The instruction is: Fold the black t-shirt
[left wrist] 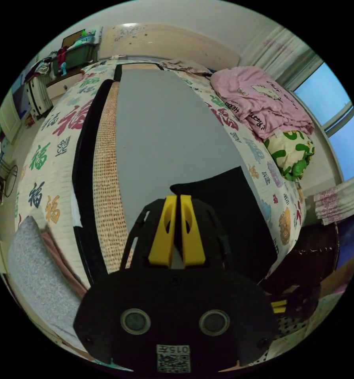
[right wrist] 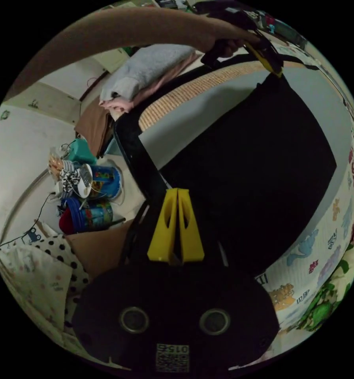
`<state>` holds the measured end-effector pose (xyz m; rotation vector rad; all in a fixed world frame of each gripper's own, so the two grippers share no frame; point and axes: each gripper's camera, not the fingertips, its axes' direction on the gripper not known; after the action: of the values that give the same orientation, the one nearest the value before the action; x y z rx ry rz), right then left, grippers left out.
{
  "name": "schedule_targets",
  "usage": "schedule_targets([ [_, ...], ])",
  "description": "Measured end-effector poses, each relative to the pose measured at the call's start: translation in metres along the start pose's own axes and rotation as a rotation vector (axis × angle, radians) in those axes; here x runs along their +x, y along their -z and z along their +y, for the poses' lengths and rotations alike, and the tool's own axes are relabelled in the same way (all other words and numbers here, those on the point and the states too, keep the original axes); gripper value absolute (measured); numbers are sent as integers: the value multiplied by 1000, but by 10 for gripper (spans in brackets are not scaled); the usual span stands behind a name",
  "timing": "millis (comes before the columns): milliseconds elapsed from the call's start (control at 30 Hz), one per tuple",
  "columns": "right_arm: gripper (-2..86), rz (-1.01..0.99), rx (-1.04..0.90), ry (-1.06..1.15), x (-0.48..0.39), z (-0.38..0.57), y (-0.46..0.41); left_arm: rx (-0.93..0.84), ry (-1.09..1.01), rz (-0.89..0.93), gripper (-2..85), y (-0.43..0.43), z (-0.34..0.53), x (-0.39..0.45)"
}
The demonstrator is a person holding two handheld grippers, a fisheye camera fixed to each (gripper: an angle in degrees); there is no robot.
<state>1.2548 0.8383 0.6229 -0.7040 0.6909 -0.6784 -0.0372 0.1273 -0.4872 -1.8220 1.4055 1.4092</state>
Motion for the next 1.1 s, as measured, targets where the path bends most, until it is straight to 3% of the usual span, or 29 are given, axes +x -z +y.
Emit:
schedule_targets([
  [133, -5, -125, 61, 111, -8, 17, 14, -25, -54, -43, 1, -3, 0, 7],
  [300, 43, 146, 68, 94, 22, 21, -28, -58, 6, -44, 1, -29, 5, -3],
  [433, 89, 165, -35, 152, 50, 21, -69, -59, 6, -51, 1, -46, 11, 4],
  [567, 13, 200, -66, 215, 70, 31, -88, -54, 47, -21, 0, -57, 17, 7],
  [767, -4, 13, 18, 175, 108, 48, -55, -42, 44, -16, 2, -64, 30, 21],
  [900, -6, -56, 95, 211, 121, 50, -36, -34, 8, -109, 0, -65, 47, 33],
  [1100, -5, 9, -80, 225, 152, 6, -131, -135, 33, -211, 5, -116, 83, 33],
])
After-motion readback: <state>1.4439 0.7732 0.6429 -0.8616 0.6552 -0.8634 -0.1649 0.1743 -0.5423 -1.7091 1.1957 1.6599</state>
